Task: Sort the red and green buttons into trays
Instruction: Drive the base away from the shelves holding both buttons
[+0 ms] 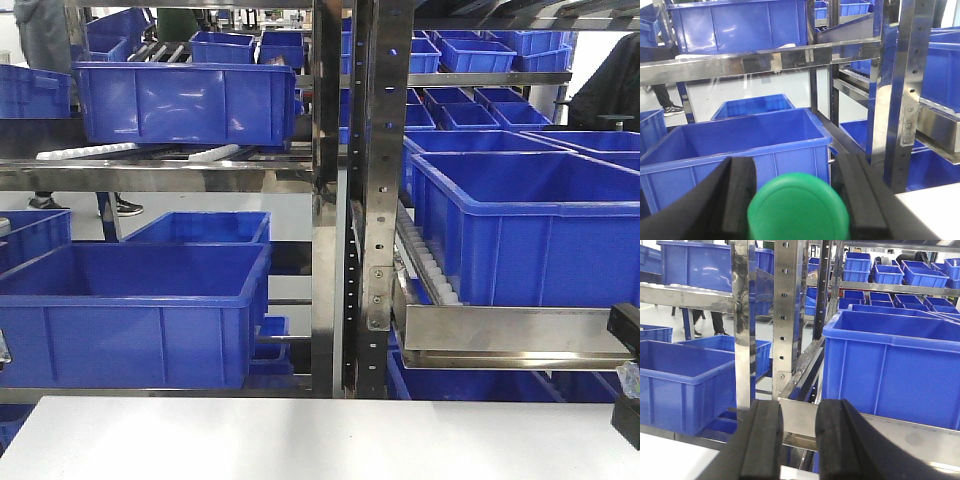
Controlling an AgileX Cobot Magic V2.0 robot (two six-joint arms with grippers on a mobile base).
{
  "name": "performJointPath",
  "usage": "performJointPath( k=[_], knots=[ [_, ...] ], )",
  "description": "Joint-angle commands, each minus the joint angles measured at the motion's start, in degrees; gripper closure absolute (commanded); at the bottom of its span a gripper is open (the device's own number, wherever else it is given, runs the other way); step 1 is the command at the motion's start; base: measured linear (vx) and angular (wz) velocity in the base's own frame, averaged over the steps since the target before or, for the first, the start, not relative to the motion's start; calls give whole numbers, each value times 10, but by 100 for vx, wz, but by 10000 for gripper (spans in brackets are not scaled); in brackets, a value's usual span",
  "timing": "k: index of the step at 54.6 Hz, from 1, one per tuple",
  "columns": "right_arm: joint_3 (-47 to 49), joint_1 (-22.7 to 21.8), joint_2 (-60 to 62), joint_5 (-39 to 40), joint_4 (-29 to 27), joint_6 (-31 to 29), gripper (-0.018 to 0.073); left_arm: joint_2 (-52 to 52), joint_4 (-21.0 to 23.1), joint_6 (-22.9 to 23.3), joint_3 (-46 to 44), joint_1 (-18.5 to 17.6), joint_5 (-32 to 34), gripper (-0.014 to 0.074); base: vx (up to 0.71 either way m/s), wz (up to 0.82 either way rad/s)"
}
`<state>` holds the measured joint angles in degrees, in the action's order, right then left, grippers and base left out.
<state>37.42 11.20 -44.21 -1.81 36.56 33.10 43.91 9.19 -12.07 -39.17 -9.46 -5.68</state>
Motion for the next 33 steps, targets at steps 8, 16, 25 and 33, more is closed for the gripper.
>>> performJointPath(
  k=[8, 16, 25, 33],
  knots=[
    [22, 1, 5, 38, 1, -4, 568, -2, 7, 4, -24, -4, 52, 602, 0, 0],
    [22, 1, 5, 38, 1, -4, 568, -2, 7, 4, -24, -4, 52, 602, 0, 0],
    [22, 1, 5, 38, 1, -4, 568, -2, 7, 4, -24, -4, 52, 602, 0, 0],
    [22, 1, 5, 38, 1, -4, 568, -2, 7, 4, -24, -4, 52, 602, 0, 0]
  ],
)
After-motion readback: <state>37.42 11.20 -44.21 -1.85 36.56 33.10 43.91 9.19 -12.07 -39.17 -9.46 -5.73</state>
